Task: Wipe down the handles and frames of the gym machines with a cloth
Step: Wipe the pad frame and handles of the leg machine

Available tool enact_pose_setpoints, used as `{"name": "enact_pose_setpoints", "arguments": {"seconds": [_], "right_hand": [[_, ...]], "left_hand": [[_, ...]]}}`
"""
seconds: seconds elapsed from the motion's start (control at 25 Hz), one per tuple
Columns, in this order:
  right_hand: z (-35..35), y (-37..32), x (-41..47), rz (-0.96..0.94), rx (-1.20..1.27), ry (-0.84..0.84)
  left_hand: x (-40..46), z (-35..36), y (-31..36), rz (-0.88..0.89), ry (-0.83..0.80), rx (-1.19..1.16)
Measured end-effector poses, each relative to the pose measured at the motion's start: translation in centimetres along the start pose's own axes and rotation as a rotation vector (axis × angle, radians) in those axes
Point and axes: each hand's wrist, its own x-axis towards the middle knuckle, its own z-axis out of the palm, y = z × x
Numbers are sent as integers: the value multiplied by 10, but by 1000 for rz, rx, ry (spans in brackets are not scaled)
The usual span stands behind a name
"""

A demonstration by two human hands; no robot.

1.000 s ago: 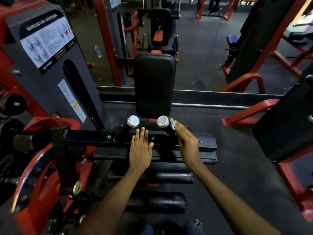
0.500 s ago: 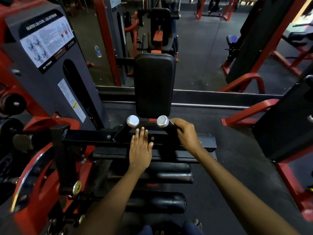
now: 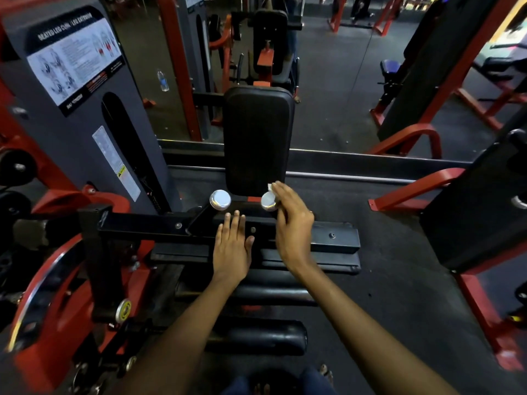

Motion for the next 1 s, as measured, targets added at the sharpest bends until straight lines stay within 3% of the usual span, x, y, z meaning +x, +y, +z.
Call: {"name": "enact_pose_setpoints", "arguments": {"seconds": [0.08,0.24,0.36,0.44,0.56,0.64,0.76,0.84,0.96,1.0], "right_hand": [[-4,22,-17,-119,-47,-96],[-36,101,-62,123,-209,-156],[-43,93,-65,79,-264,-61],[-43,60,-47,-193,-161,-117],[-45,58,-6,-729,-249,-495],[-55,92,8,-827,-358,-627],[-89,139,-9,-664,-464,-738],[-109,146,-28,-396,-407,-701],[-86,97,-7,-210,-187,-216],[-68,73,10,-189,-96,-163]], "left_hand": [[-1,1,0,-5,1,4],[2,1,0,-11,-4,18],[0,1,-1,-16,-23,18],[-1,1,0,-26,-23,16],[-1,-3,1,-26,-47,8],[1,-3,0,-21,-58,16],[3,-5,2,-23,-79,16],[-1,-5,2,-28,-69,11],[-2,-4,1,-15,-40,11],[-3,-3,1,-8,-41,11]]}}
